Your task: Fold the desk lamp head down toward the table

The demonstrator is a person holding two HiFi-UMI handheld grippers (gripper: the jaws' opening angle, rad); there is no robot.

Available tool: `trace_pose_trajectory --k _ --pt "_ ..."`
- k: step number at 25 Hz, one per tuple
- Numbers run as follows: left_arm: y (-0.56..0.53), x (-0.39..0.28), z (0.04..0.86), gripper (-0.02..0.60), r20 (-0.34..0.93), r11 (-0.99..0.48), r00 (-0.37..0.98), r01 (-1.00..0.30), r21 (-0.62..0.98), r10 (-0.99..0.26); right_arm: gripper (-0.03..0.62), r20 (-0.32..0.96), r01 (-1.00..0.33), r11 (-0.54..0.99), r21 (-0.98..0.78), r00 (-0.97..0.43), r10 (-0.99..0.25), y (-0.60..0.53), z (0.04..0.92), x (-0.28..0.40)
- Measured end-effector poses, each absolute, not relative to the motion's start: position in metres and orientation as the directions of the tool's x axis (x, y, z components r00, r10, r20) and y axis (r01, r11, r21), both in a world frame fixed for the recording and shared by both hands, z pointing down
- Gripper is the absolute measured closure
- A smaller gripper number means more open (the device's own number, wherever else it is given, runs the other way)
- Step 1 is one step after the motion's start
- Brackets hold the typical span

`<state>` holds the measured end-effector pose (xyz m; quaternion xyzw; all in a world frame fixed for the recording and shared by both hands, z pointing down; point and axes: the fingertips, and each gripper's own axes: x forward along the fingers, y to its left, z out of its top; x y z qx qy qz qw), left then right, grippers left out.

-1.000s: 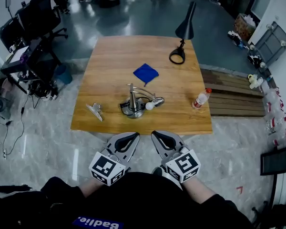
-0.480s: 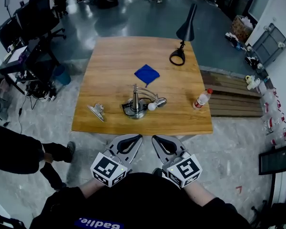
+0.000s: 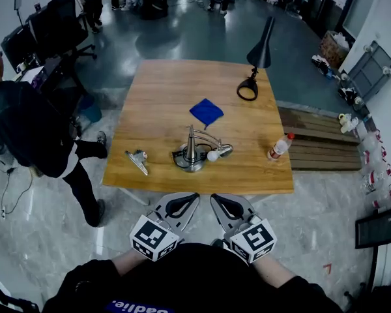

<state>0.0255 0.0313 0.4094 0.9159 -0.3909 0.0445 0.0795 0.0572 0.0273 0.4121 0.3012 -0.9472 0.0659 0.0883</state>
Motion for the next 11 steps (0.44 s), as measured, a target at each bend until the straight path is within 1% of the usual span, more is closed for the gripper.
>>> trace_pose_trajectory --k 11 --pt "0.0334 0.0270 0.4089 0.572 0.151 -0.683 0.689 -0.724 0.100 -0.708 0.589 0.229 -0.577 0.814 -0.063 -0.802 -0.551 0.0272 0.4131 0.0590"
